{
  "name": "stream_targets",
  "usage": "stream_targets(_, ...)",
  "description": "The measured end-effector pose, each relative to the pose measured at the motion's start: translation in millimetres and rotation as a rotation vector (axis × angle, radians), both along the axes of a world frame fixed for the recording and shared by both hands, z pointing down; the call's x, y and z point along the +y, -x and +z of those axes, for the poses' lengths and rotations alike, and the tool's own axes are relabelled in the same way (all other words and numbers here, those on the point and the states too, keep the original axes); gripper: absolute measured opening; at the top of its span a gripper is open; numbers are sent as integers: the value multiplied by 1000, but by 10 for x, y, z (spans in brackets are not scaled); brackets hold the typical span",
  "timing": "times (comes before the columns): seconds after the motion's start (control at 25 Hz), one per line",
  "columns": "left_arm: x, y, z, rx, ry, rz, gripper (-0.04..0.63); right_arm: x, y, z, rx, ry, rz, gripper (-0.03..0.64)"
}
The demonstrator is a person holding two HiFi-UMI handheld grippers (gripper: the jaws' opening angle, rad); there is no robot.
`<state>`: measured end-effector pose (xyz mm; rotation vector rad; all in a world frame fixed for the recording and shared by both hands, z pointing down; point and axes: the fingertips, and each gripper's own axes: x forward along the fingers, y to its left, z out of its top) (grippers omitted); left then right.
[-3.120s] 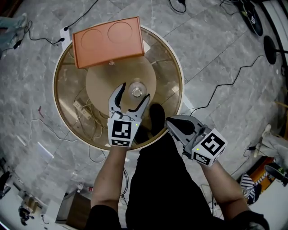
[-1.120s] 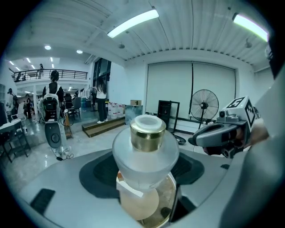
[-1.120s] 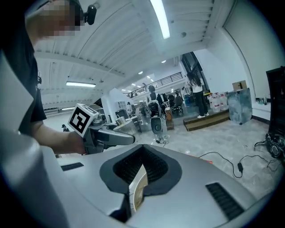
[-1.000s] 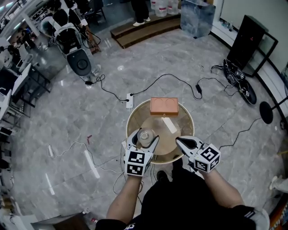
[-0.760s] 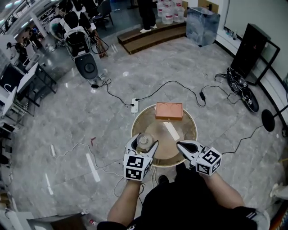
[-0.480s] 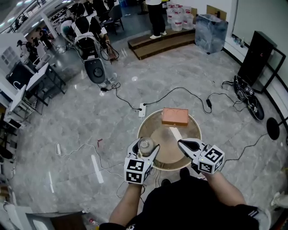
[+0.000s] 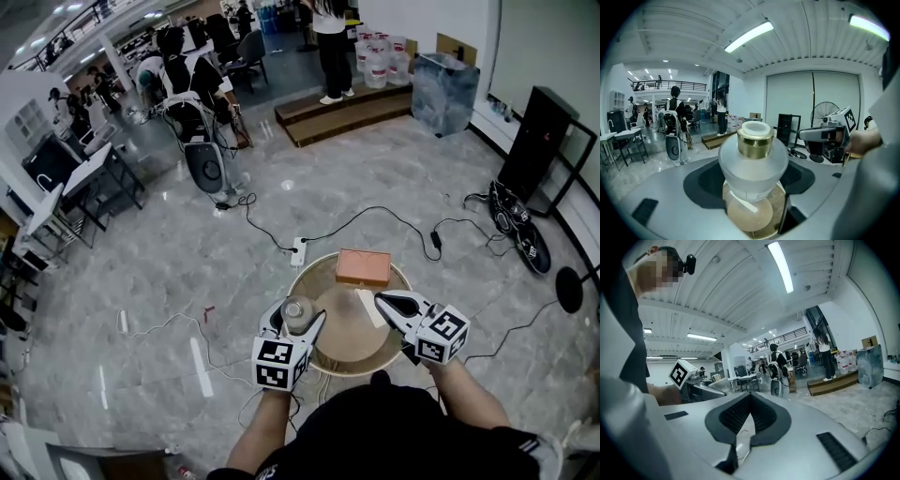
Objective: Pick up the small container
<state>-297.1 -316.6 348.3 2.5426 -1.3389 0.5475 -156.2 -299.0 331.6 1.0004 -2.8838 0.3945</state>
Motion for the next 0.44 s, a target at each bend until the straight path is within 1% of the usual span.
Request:
stream_targets(0.12, -46, -23, -3, -4, 3, -1, 339, -31, -28, -46, -10, -14, 1, 12)
stream_targets(0.44, -136, -105, -89, -7, 4, -6, 339, -123, -118, -132, -23, -10, 7, 12)
